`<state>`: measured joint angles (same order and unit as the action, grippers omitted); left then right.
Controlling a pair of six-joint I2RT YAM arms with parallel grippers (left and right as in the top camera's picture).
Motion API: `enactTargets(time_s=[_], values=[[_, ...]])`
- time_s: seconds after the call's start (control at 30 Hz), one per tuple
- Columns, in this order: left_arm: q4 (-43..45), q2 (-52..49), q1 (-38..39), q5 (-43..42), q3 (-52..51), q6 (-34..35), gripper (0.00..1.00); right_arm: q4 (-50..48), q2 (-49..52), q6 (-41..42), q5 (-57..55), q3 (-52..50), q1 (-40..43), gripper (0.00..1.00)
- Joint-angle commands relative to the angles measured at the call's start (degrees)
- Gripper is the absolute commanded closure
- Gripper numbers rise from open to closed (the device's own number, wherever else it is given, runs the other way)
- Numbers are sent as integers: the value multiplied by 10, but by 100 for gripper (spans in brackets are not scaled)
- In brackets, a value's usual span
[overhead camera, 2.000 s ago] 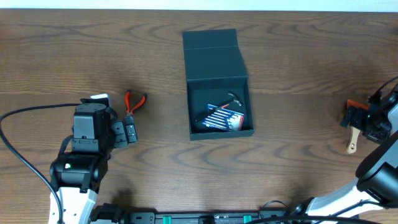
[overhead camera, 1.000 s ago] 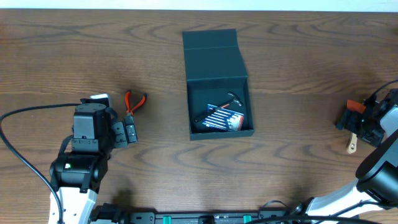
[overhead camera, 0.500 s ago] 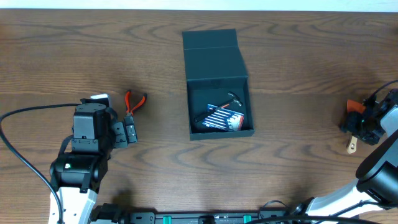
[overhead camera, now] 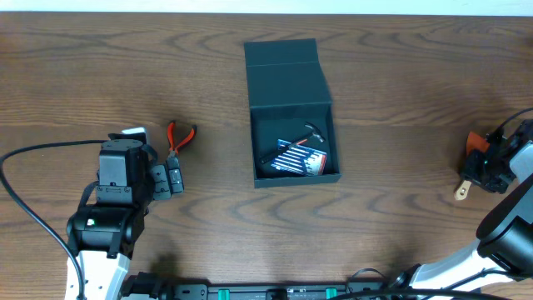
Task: Pack container
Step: 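Grasp the scraper handle with the right gripper and lift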
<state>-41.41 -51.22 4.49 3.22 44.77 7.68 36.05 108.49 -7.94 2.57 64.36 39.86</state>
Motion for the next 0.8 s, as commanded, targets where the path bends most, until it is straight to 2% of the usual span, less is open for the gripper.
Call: enactTargets(time_s=[0.0,0.27,0.4,0.57,0.77], values=[[-2,0,-3,4,10,-1,2,10,25,6,23,-26,2,67],[-2,0,-3,4,10,-1,1,10,25,21,24,-26,2,82],[-1,0,-3,4,10,-1,1,10,25,30,24,-26,2,99],[-1,1,-3,4,11,-1,1,12,23,70,24,-21,0,99],[-1,1,-3,4,11,-1,2,58,-11,72,24,20,-28,99]])
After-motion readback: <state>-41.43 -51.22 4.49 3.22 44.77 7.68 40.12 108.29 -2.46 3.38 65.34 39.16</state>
